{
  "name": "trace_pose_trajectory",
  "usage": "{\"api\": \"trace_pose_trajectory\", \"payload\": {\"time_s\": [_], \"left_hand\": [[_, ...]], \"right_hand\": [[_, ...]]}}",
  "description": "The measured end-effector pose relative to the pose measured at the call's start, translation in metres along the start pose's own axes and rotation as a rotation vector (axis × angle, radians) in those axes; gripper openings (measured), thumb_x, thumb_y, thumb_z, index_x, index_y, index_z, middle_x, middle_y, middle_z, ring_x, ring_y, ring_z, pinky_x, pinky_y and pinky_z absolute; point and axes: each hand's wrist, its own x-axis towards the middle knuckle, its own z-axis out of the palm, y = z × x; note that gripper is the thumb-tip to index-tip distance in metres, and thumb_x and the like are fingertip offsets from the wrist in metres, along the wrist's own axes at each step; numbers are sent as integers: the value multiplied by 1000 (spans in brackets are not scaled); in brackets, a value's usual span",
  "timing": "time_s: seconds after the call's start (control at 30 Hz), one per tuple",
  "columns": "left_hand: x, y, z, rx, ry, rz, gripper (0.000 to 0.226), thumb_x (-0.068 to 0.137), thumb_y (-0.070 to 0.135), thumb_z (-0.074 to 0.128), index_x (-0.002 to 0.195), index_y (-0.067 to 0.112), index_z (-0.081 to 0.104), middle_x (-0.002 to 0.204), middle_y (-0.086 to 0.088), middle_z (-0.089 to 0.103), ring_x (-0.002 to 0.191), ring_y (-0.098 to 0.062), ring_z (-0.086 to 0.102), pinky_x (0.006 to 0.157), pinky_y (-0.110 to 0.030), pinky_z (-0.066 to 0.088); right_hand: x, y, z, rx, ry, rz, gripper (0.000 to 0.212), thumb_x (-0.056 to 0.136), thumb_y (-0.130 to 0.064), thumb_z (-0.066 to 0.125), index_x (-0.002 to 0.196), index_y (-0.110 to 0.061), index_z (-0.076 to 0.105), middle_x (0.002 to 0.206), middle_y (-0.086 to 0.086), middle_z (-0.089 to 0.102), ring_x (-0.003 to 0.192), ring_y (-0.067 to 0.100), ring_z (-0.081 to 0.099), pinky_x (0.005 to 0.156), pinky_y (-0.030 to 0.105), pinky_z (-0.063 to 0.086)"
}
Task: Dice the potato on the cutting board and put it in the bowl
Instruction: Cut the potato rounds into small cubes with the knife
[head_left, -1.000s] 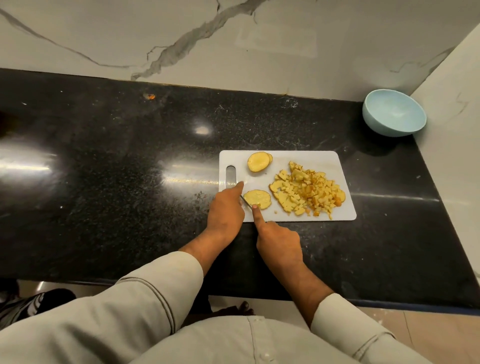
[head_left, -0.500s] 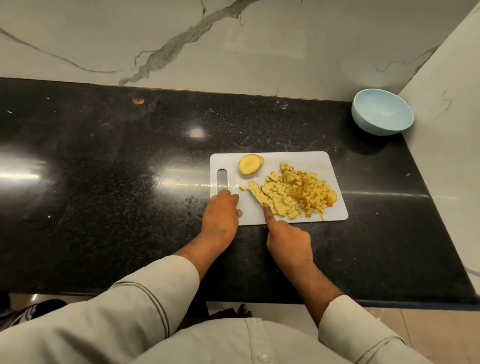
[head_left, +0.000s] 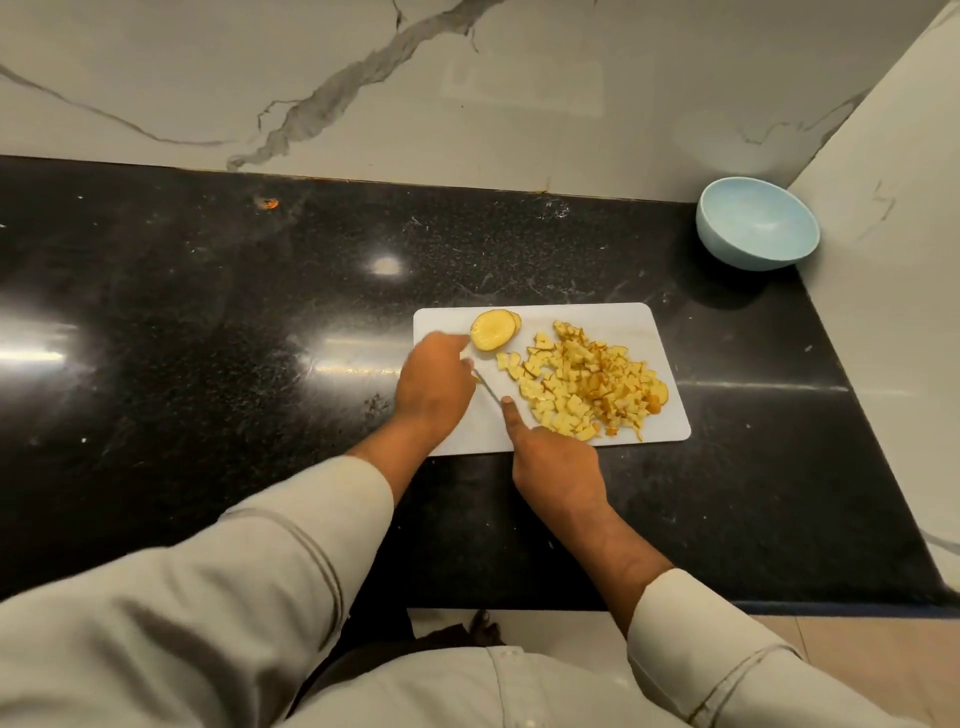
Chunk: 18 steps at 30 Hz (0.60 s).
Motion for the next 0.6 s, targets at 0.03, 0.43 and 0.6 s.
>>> {"api": "trace_pose_trajectory", "payload": {"time_s": [0.03, 0.43, 0.6], "left_hand": [[10, 5, -4, 1, -7, 18, 37, 92, 16, 58, 129, 15, 59, 131, -7, 56, 121, -25, 51, 96, -31, 41], [64, 38, 12, 314, -194, 132, 28, 83, 25, 63, 109, 12, 63, 116, -11, 54, 106, -30, 54, 84, -40, 49], [62, 28, 13, 196, -163, 117, 38, 82, 31, 64, 117, 15, 61, 117, -10, 53, 105, -28, 56, 80, -34, 45]], "right_hand": [[2, -6, -1, -23, -3, -31, 69, 94, -17, 36, 153, -29, 2, 67, -2, 35, 49, 18, 34, 44, 29, 19], [11, 12, -3, 20, 17, 148, 68, 94, -18, 39, 153, -30, 7, 88, 3, 57, 70, 23, 51, 63, 36, 43], [5, 12, -1, 66, -9, 157, 68, 96, -20, 38, 153, -31, 1, 75, -1, 43, 61, 19, 44, 52, 31, 35]]}}
